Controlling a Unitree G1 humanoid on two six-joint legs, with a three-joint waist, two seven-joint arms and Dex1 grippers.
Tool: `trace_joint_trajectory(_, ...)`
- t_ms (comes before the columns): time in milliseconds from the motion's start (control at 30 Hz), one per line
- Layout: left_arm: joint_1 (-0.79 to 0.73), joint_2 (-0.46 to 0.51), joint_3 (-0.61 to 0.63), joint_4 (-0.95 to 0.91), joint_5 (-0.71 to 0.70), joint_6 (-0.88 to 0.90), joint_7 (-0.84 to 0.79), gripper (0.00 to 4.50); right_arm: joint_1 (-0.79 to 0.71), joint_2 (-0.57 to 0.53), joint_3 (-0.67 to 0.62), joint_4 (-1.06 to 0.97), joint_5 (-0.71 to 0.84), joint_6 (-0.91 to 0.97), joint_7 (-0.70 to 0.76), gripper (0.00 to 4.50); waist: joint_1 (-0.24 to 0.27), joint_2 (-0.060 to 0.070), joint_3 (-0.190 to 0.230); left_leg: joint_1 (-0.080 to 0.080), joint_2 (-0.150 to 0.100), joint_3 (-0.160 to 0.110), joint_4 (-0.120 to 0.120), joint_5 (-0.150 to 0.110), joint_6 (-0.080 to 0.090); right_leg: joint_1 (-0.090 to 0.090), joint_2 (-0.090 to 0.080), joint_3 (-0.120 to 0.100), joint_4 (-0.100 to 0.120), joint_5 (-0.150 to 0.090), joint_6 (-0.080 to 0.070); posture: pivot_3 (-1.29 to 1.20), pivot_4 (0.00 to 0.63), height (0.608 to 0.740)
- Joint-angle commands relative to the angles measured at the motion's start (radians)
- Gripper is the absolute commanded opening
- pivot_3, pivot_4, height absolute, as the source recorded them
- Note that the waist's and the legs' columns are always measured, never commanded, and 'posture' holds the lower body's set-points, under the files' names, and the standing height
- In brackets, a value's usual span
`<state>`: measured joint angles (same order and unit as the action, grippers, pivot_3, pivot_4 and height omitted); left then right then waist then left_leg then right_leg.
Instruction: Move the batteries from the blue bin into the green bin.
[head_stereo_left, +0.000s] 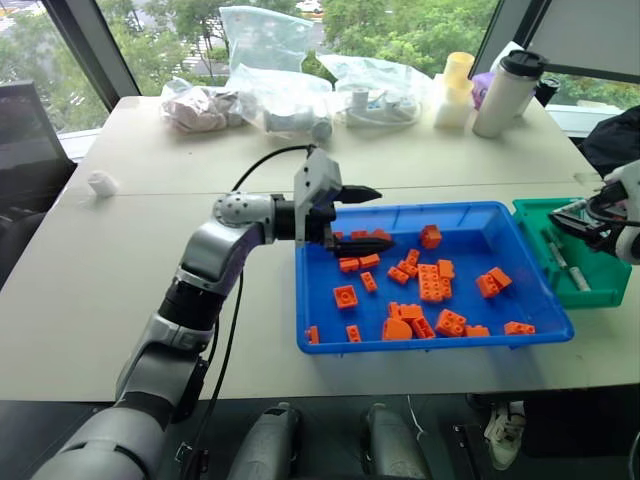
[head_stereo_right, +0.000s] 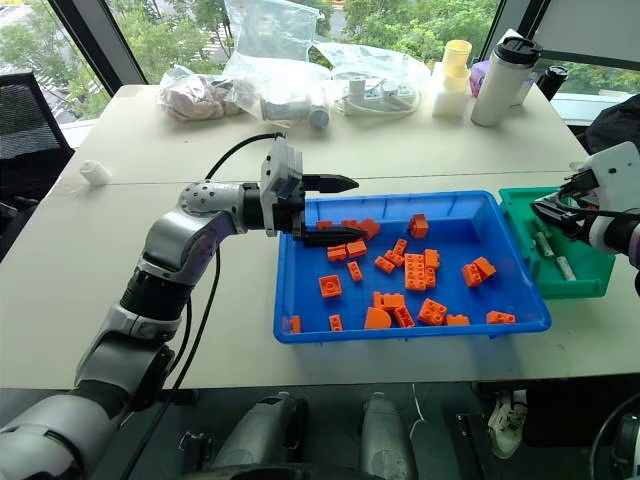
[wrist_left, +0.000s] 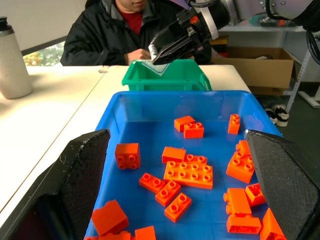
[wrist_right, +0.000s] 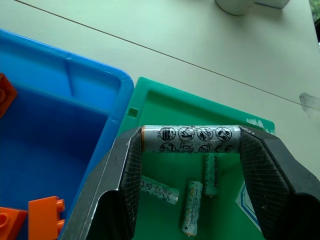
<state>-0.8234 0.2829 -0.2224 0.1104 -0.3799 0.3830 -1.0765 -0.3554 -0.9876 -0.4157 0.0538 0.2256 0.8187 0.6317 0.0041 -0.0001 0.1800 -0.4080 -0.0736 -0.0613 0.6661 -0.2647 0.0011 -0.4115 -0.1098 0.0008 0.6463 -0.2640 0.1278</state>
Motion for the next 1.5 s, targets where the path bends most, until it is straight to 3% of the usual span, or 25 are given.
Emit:
trace_joint_trajectory(33, -0.012, 0.011, -0.036, -0.008, 0.029, -0.03, -0.044, 4.5, -0.005, 0.023, -0.03, -0.019, -0.012, 0.046, -0.082, 2.2, 0.0, 0.0, 0.0, 0.0, 0.0, 0.0, 0.0, 0.0, 0.0, 0.0, 0.0, 0.0, 0.0, 0.0, 0.0, 0.0, 0.15, 0.74)
trace_joint_trajectory(167, -0.006, 0.012, -0.044, -0.015, 0.039, -0.033, -0.052, 4.5, -0.008, 0.026, -0.021, -0.011, -0.013, 0.058, -0.106, 2.2, 0.004, 0.0, 0.0, 0.0, 0.0, 0.0, 0.0, 0.0, 0.0, 0.0, 0.0, 0.0, 0.0, 0.0, 0.0, 0.0, 0.15, 0.74)
trace_joint_trajectory(333, 0.003, 0.014, -0.038, -0.031, 0.044, -0.027, -0.052, 4.5, -0.008, 0.023, 0.001, -0.006, -0.013, 0.052, -0.109, 4.48, 0.006, 0.0, 0.0, 0.0, 0.0, 0.0, 0.0, 0.0, 0.0, 0.0, 0.0, 0.0, 0.0, 0.0, 0.0, 0.0, 0.15, 0.74)
trace_joint_trajectory(600, 0.012, 0.062, 0.013, -0.046, 0.062, -0.045, -0.005, 4.5, -0.052, 0.044, 0.009, -0.019, -0.007, -0.079, -0.11, 4.48, 0.002, 0.0, 0.0, 0.0, 0.0, 0.0, 0.0, 0.0, 0.0, 0.0, 0.0, 0.0, 0.0, 0.0, 0.0, 0.0, 0.15, 0.74)
trace_joint_trajectory(800, 0.1, 0.221, 0.103, -0.217, 0.015, 0.073, 0.016, 4.5, -0.046, 0.186, -0.011, -0.086, 0.095, -0.32, -0.026, 4.48, -0.019, 0.0, 0.0, 0.0, 0.001, 0.0, -0.001, 0.0, 0.0, 0.0, 0.002, 0.0, 0.0, 0.0, 0.0, 0.0, 0.15, 0.74)
trace_joint_trajectory(1033, 0.262, 0.378, 0.289, -0.441, -0.097, 0.295, 0.124, 4.5, 0.031, 0.263, -0.058, -0.183, 0.248, -0.326, 0.046, 4.48, -0.01, 0.0, 0.0, 0.0, 0.001, -0.002, 0.0, 0.0, 0.0, 0.0, 0.002, 0.001, 0.0, 0.0, 0.0, 0.0, 0.15, 0.74)
trace_joint_trajectory(1200, 0.475, 0.359, 0.447, -0.596, -0.106, 0.422, 0.342, 4.5, 0.14, 0.231, -0.074, -0.239, 0.312, -0.261, 0.103, 4.48, -0.012, 0.0, 0.0, 0.001, 0.001, -0.002, -0.001, -0.002, 0.003, 0.001, 0.001, 0.002, -0.001, 0.0, 0.0, 0.0, 0.15, 0.74)
trace_joint_trajectory(1500, 0.615, 0.276, 0.487, -0.683, -0.161, 0.455, 0.487, 4.5, 0.2, 0.248, -0.061, -0.321, 0.393, -0.201, 0.117, 4.48, -0.007, 0.0, 0.0, 0.001, 0.001, -0.002, -0.001, -0.003, 0.004, 0.001, 0.001, 0.002, 0.0, 0.0, 0.0, 0.0, 0.15, 0.74)
